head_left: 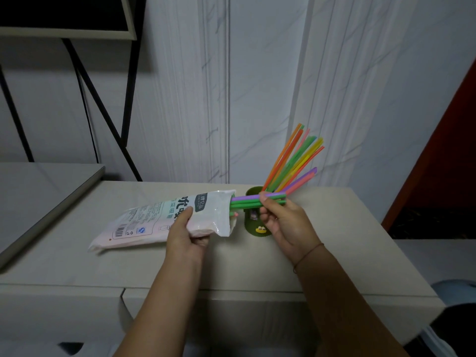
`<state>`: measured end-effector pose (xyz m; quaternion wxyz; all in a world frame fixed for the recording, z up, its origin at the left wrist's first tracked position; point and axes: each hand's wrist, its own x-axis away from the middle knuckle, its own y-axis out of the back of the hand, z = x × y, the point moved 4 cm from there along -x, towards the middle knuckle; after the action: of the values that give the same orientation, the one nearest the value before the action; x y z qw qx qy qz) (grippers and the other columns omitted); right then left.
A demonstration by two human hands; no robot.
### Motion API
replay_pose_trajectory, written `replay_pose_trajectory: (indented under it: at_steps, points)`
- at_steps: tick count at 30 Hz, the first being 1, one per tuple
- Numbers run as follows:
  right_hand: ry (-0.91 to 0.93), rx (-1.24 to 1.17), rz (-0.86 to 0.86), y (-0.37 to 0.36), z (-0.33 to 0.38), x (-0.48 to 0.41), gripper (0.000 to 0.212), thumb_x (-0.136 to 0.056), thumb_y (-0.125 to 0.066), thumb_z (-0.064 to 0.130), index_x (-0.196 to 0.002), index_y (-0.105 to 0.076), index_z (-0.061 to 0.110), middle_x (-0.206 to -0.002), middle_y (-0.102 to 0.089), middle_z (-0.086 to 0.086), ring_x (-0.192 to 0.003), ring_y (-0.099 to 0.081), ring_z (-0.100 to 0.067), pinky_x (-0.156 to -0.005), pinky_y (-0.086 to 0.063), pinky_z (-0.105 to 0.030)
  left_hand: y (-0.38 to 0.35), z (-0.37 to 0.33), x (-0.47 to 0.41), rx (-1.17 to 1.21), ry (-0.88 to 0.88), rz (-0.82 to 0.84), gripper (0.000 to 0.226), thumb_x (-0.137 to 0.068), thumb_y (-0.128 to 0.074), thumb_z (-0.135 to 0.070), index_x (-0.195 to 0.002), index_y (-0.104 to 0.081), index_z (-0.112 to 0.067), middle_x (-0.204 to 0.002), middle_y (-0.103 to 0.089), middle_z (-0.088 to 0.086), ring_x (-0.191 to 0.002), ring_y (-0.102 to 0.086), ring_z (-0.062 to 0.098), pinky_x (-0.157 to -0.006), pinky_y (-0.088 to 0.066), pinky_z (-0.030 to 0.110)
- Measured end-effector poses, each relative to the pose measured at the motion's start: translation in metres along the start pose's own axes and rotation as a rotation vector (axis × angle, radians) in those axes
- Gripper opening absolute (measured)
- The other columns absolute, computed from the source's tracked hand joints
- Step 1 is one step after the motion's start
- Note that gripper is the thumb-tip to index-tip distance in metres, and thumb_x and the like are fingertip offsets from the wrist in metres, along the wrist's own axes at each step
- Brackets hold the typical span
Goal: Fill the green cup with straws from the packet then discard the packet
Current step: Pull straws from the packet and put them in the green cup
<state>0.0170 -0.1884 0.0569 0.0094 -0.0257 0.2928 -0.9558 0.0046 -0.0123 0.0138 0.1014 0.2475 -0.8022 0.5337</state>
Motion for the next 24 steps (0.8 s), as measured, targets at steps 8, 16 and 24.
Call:
replay_pose_trajectory:
  at_steps: [8,16,24]
  points:
    - [-0.021,0.006,-0.028,0.022,0.018,-0.005,0.007,-0.087,-0.056,0.0,-0.084,-0.062,0.002,-0.065,-0.054,-0.006,-0.044,-0.052,-0.003,-0.043,-0.044,-0.014,0.003,-0.011,-0.007,-0.043,0.01,0.015,0.014,-0.088,-0.06,-0.003,-0.093,-0.057,-0.016,-0.089,-0.069,0.003,-0.082,-0.065,0.017,-0.062,-0.056,0.039]
    - [-0.111,-0.119,0.032,-0.002,-0.002,-0.001,0.007,-0.088,-0.057,0.001,-0.087,-0.06,0.007,-0.071,-0.054,-0.005,-0.044,-0.049,-0.003,-0.041,-0.041,-0.011,0.0,0.0,-0.002,-0.049,0.013,-0.004,0.023,-0.087,-0.059,0.0,-0.104,-0.057,-0.015,-0.082,-0.071,0.004,-0.079,-0.065,0.018,-0.06,-0.056,0.038]
    - [0.045,0.082,-0.003,-0.018,-0.015,0.002,0.007,-0.088,-0.056,0.0,-0.086,-0.062,0.003,-0.061,-0.049,-0.009,-0.043,-0.046,-0.007,-0.043,-0.041,-0.015,-0.004,0.012,0.004,-0.064,0.007,-0.004,0.033,-0.086,-0.061,0.0,-0.115,-0.055,-0.015,-0.089,-0.068,0.005,-0.061,-0.07,0.016,-0.053,-0.057,0.036]
